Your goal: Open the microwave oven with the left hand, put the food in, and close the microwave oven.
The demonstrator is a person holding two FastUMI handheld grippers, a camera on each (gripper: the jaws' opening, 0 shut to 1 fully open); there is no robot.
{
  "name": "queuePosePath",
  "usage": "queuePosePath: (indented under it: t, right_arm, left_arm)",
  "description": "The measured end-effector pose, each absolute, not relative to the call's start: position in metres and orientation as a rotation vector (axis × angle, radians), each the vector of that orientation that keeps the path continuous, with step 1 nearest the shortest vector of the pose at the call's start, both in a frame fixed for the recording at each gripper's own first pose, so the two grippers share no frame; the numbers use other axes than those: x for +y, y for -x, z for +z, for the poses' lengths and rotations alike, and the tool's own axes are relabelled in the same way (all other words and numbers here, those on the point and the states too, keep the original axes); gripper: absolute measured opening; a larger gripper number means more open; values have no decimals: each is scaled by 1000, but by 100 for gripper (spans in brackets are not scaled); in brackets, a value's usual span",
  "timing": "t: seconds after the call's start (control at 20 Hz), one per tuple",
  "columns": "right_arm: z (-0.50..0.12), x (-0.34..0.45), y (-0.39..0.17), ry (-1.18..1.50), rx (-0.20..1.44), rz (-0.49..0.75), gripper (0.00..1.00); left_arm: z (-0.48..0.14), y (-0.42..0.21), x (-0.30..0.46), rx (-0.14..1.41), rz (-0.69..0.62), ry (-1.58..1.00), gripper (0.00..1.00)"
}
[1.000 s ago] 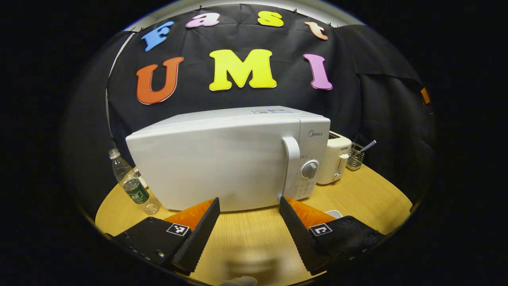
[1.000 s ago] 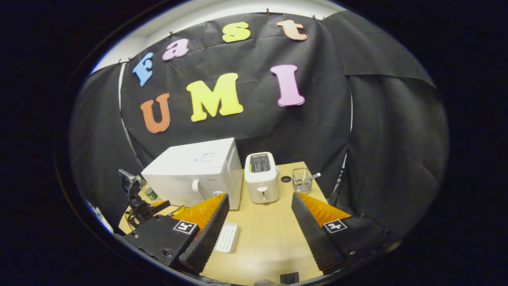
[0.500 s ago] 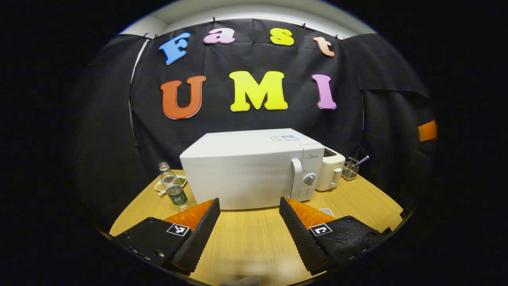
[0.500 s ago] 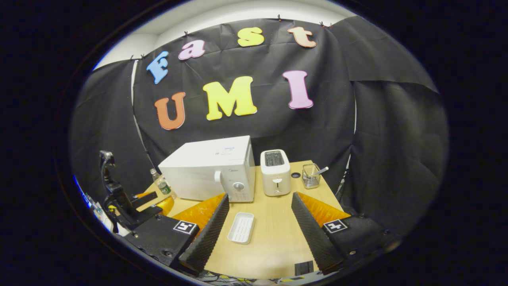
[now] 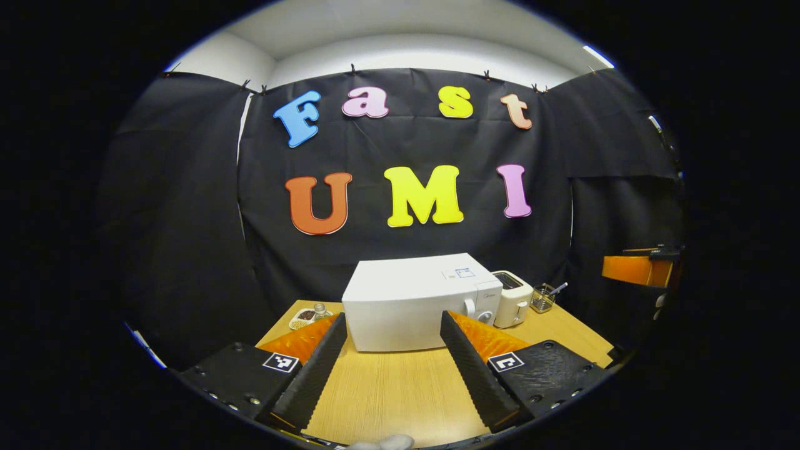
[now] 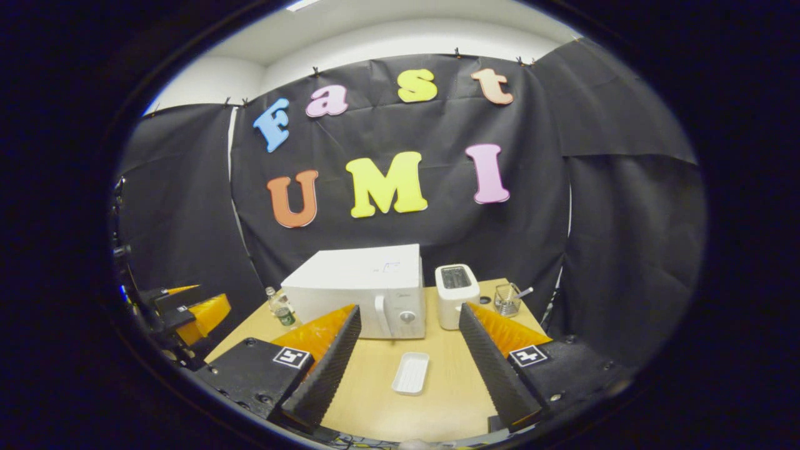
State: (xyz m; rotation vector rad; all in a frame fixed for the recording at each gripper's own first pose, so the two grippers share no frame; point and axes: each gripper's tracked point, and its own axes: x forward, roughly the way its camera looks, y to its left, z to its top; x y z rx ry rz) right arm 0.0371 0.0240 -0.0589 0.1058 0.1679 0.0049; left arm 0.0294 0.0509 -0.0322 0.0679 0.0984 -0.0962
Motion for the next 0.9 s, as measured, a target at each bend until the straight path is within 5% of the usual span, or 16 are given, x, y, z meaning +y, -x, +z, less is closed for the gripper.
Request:
queuePosePath:
  t: [0.4, 0.45, 0.55, 0.6, 0.7, 0.75, 0.8, 0.9]
  right_arm:
    - [-2, 37, -35, 3, 55, -36, 100]
    - [2, 39, -36, 11, 47, -33, 90]
    - [6, 46, -33, 10, 43, -21, 90]
    - [9, 49, -33, 6, 42, -14, 100]
    - [13, 49, -33, 5, 37, -18, 91]
    - [14, 49, -33, 5, 36, -18, 100]
    - [16, 50, -33, 6, 31, -20, 90]
    - [21, 51, -32, 7, 24, -23, 91]
  left_arm:
    - [33, -15, 77, 9, -40, -35, 95]
    - [37, -14, 79, 6, -38, -33, 95]
    - [45, -13, 86, -17, -23, -35, 95]
    - [48, -12, 86, -25, -23, -39, 95]
    - [50, -13, 88, -31, -24, -44, 95]
    - [51, -14, 86, -31, -28, -42, 95]
    - [51, -14, 87, -34, -32, -37, 95]
    - [58, -15, 88, -51, -34, -33, 95]
